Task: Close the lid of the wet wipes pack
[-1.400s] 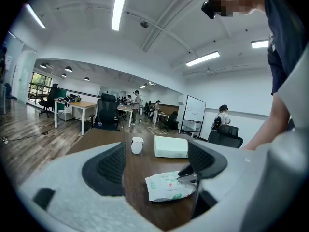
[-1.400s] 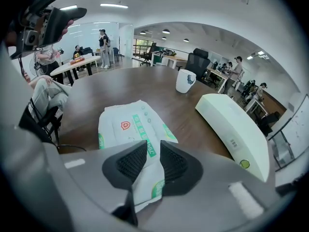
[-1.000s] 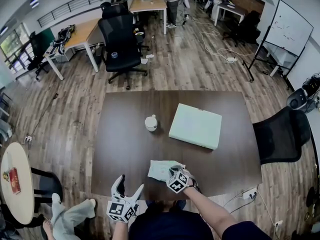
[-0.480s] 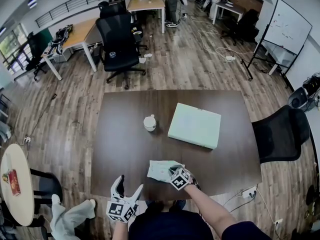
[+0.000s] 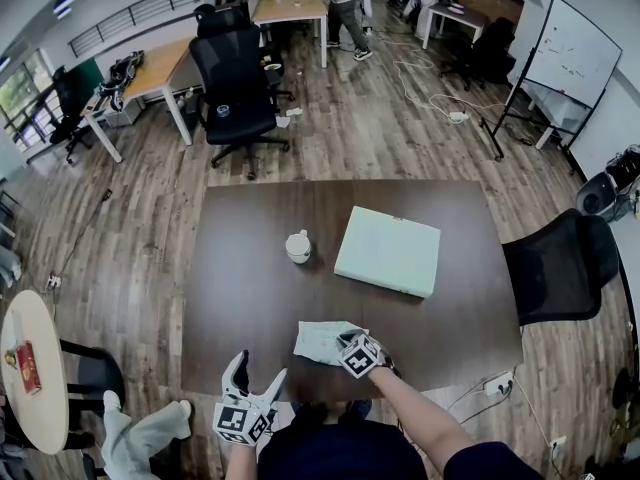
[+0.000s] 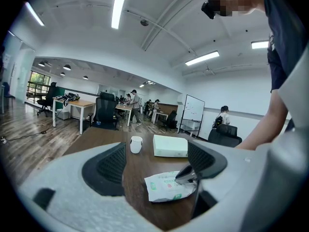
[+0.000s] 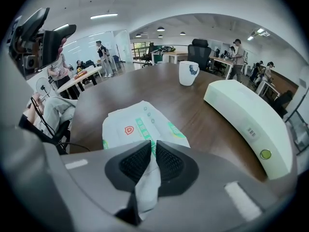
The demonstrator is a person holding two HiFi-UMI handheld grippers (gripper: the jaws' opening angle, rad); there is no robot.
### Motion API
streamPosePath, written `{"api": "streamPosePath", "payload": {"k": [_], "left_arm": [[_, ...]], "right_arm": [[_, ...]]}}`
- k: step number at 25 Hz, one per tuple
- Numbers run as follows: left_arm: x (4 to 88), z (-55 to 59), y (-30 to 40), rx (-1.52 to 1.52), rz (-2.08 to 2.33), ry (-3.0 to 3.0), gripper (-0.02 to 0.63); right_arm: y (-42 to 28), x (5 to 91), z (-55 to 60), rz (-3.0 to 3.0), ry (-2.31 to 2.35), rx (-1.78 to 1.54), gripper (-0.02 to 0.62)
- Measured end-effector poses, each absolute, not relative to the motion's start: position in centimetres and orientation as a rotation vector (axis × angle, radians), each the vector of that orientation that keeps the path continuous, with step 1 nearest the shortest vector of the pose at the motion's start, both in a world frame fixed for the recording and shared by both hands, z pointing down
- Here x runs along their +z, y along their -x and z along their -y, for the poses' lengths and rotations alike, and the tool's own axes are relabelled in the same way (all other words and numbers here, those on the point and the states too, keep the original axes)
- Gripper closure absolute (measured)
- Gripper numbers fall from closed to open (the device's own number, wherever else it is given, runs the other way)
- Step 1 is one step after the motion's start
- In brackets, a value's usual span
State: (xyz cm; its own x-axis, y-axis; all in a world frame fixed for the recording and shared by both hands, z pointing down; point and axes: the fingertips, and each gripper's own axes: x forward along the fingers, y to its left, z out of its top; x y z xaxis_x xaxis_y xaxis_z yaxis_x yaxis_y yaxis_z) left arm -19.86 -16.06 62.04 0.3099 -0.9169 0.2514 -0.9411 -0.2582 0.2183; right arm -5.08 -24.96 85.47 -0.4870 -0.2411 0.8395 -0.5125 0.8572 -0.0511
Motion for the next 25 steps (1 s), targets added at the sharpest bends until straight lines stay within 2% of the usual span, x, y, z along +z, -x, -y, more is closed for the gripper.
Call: {"api": "streamPosePath", "payload": {"k": [2, 4, 7, 25], "left_arm": [[62.0, 16.2, 19.8, 0.103, 1.67, -2.261, 0.219], [62.2, 16.4, 19.7, 0.106, 1.668, -2.261, 0.219], [62.1, 16.2, 19.9, 0.13, 1.652, -2.274, 0.219], [62.3, 18.0, 17.2, 0.133, 1.545, -2.338, 0.219]], "right_arm": [[4.7, 85.5, 25.3, 2.097, -0.582, 0.381, 0.537], [4.0, 86.0, 25.9, 2.096, -0.635, 0.414, 0.463], [3.1, 86.2, 25.4, 2.105, -0.687, 0.521, 0.391], [-1.0, 75.3, 23.4, 2.338, -0.931, 0.672, 0.353]]}}
